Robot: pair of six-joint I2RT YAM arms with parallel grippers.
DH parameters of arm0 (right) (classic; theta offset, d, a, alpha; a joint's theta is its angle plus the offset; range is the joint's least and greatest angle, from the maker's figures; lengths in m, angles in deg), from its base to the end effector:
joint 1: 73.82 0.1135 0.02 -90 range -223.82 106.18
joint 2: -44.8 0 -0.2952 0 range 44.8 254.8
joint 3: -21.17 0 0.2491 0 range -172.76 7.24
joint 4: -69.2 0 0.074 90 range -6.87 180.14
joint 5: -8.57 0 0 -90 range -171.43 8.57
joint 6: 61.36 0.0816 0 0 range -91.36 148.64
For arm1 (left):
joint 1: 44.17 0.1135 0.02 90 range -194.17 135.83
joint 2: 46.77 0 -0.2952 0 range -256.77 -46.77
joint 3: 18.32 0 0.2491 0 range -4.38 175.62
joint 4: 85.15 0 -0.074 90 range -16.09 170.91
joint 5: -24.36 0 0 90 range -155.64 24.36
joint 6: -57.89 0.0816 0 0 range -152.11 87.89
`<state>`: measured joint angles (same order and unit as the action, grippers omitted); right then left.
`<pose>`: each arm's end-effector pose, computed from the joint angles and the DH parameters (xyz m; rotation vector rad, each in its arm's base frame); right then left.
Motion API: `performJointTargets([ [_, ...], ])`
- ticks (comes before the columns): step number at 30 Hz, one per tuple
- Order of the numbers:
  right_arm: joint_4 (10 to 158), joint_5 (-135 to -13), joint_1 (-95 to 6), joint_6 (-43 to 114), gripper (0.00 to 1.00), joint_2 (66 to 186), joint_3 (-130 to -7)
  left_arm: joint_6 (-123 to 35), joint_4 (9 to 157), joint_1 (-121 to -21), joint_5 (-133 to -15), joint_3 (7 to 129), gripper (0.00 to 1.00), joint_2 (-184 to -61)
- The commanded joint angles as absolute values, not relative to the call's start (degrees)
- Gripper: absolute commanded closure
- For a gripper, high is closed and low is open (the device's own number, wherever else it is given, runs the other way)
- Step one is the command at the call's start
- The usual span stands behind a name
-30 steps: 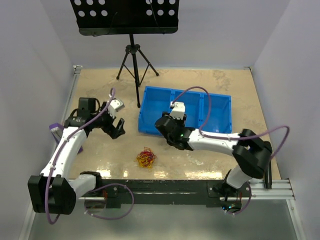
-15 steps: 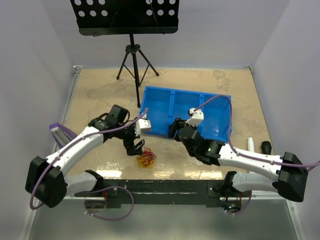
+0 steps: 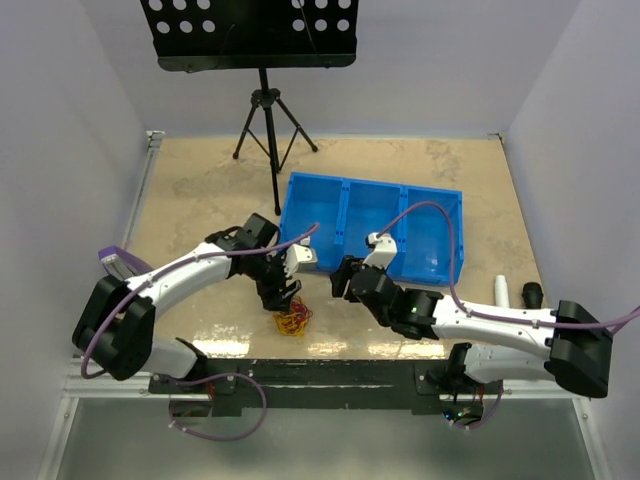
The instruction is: Untangle the cables
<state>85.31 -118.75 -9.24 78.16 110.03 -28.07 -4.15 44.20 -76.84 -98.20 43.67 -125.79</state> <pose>0.1535 0.2077 0.2391 0.1093 2.0507 0.5663 0.1919 -0.1753 0.1983 1.4802 2.2268 -0.8006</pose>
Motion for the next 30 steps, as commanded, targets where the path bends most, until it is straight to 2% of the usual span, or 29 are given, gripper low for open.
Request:
performJointTargets([
  [1,83.5,-117.5,-8.3,80.8,0.36,111.1,-26.7,-4.7,44.2,-78.9,-99.0,47.4,0.36,-129.1],
  [3,82.0,-117.5,-8.1,81.0,0.36,111.1,-26.3,-4.8,43.7,-79.1,-99.0,48.2,0.51,-129.5],
  [7,82.0,-117.2,-7.6,81.5,0.36,110.3,-25.5,-5.0,41.3,-79.1,-96.4,51.5,0.89,-127.5],
  [9,81.3,-116.7,-7.5,81.2,0.36,109.7,-24.8,-5.3,40.0,-79.1,-95.4,54.0,1.0,-125.6],
  [18,71.5,-110.8,-6.2,79.1,0.35,111.0,-21.2,-8.0,32.2,-79.0,-96.0,63.5,1.0,-115.8],
  [30,63.0,-111.6,-5.2,71.5,0.31,122.4,-29.1,-5.7,23.4,-78.9,-97.5,70.8,1.0,-113.4],
])
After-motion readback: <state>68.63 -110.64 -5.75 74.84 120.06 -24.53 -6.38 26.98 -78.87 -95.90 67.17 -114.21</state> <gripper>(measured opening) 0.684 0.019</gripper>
